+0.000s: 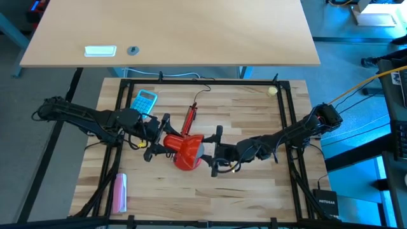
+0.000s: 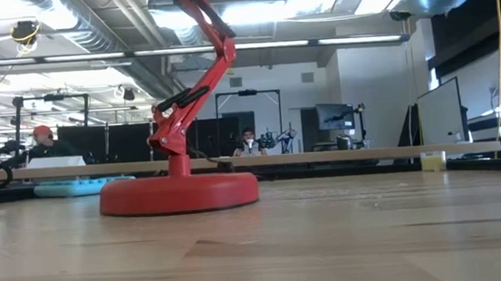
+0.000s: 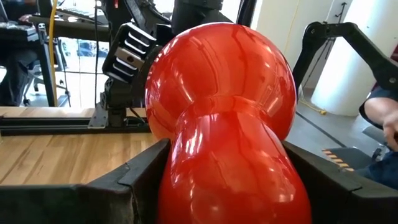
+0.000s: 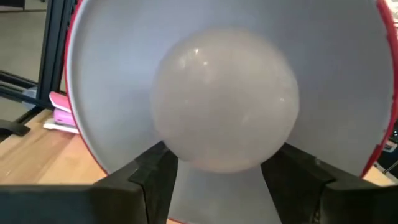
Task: Screw lightbulb
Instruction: Remove the lightbulb from the lamp
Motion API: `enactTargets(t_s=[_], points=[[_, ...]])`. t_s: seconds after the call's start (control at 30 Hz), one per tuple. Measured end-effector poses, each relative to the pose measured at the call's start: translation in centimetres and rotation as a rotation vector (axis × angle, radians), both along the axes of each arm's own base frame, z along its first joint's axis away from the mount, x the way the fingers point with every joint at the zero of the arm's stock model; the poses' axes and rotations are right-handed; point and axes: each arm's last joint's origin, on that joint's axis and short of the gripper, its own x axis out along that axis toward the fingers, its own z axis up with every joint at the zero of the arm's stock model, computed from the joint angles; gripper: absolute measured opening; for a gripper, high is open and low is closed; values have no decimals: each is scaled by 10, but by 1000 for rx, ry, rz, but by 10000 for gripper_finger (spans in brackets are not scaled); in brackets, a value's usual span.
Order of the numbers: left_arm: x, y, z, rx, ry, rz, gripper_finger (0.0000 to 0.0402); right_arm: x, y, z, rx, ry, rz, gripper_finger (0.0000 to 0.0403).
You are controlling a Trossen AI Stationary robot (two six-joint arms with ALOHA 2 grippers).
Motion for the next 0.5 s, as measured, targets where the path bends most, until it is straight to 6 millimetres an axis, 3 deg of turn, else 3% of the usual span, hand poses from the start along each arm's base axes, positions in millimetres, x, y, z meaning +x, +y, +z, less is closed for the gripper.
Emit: enactTargets(t_s=[0.17, 0.5], points=[[0, 0, 0, -1, 1, -4, 253, -1, 0, 1, -38, 7, -4, 222], [0, 0, 0, -15, 6, -15, 253, -30, 0, 21, -117, 93, -75, 310]])
